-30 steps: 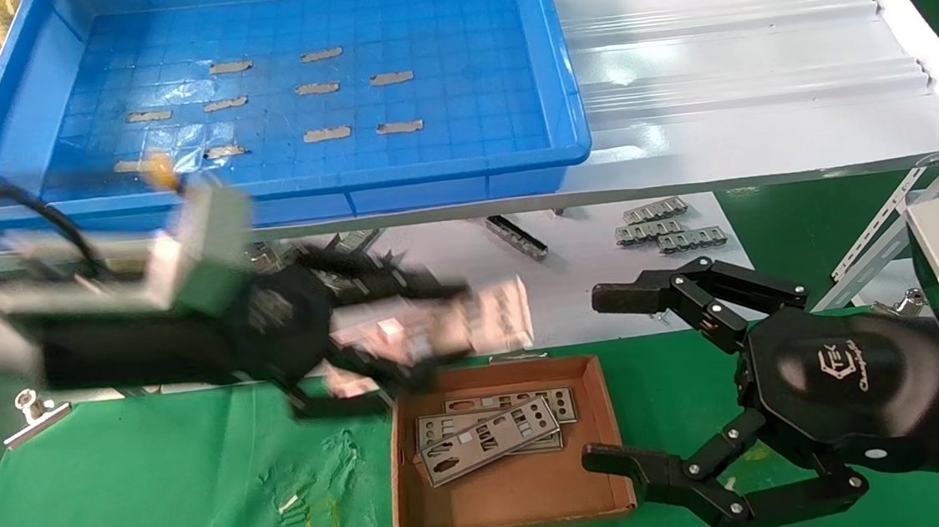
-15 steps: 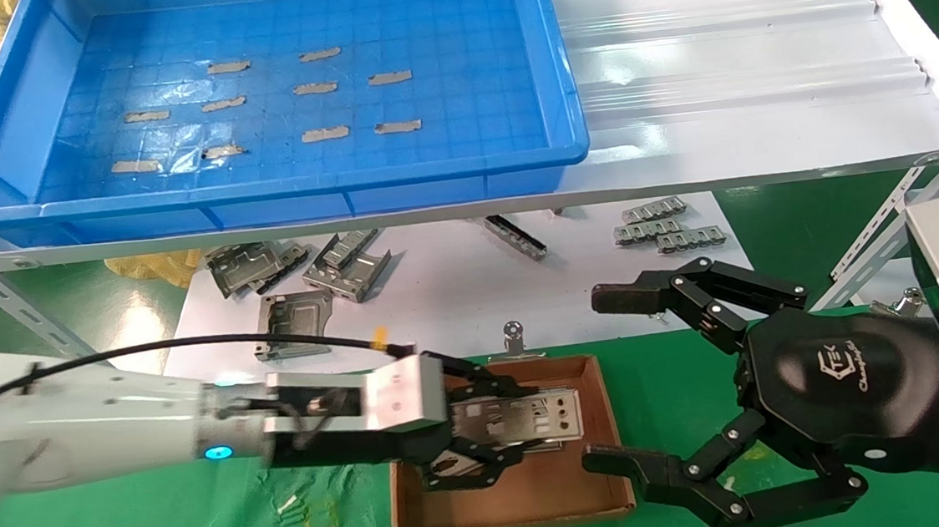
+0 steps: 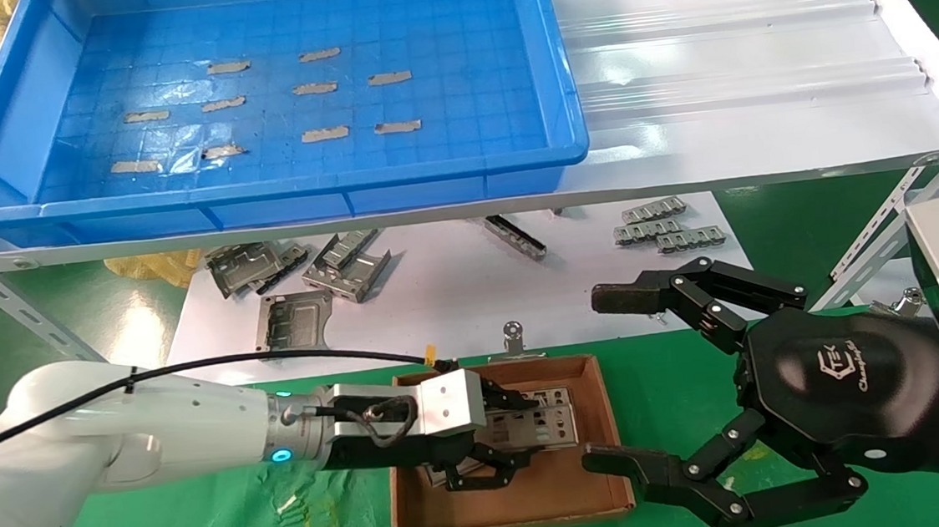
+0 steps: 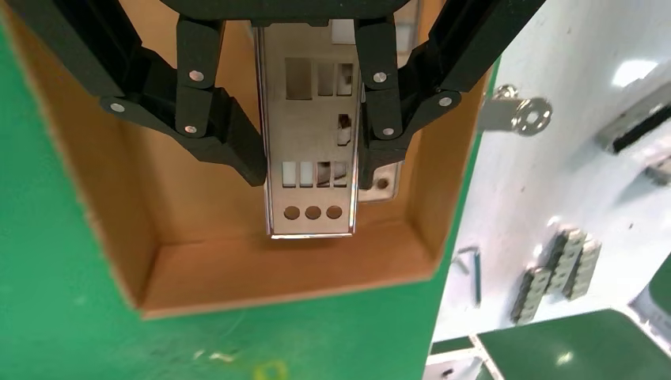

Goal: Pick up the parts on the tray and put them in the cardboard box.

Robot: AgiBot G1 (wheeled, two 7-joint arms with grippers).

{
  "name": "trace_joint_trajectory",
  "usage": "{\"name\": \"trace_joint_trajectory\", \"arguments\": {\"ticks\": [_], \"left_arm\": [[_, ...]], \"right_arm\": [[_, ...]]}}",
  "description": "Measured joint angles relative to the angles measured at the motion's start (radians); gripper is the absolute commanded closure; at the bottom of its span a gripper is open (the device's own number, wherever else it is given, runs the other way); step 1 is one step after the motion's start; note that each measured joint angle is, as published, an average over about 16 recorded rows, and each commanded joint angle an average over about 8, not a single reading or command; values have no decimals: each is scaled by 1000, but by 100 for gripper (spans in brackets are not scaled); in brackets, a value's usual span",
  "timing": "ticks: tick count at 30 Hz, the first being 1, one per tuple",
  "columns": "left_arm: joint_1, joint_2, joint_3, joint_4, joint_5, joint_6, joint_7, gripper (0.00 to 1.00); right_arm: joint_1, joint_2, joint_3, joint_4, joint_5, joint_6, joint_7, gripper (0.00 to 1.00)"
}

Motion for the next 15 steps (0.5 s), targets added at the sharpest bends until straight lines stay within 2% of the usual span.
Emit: {"name": "trace_joint_trajectory", "arguments": {"ticks": [8, 15], "left_arm": [[-20, 22, -2, 82, -2, -4, 18, 0], [-40, 12, -20, 130, -34, 49, 7, 0]], "right_arm": [[0, 0, 0, 0, 0, 0, 0, 0], [0, 0, 0, 0, 0, 0, 0, 0]]}}
